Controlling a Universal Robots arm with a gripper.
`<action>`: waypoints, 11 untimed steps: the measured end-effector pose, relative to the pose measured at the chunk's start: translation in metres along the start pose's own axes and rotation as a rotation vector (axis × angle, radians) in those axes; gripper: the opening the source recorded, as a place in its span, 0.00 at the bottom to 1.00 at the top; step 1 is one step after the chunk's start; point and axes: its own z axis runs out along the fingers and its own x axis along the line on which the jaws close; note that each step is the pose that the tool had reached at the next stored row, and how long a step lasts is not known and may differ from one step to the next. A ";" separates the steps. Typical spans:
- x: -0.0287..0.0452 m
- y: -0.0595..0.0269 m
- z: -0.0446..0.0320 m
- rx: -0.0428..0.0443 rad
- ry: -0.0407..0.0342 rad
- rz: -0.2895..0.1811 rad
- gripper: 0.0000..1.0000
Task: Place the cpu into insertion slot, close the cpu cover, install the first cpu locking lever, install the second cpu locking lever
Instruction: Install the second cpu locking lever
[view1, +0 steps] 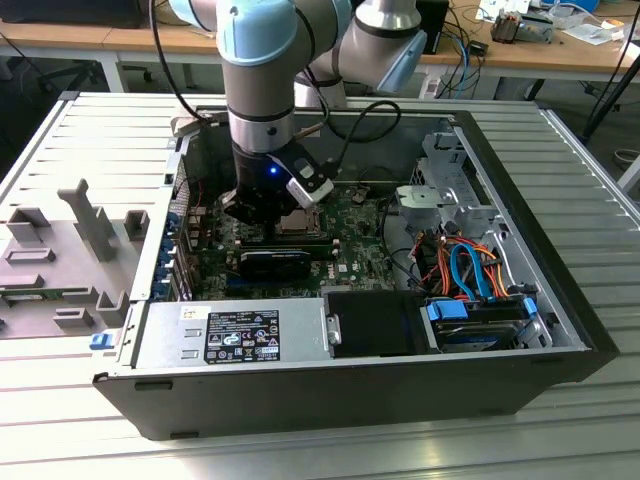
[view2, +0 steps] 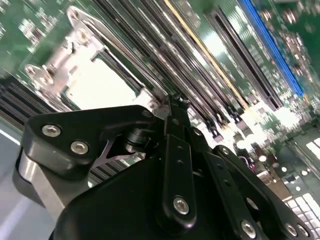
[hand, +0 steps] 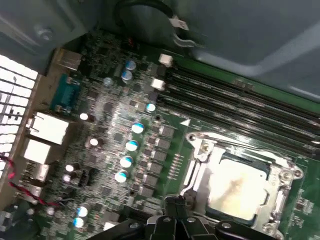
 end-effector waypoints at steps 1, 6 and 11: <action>-0.0038 -0.0013 0.0000 -0.0020 0.0036 0.000 0.11; -0.0255 -0.0088 0.0001 -0.0173 0.0179 0.000 0.11; -0.0310 -0.0106 0.0001 -0.0181 0.0185 0.035 0.11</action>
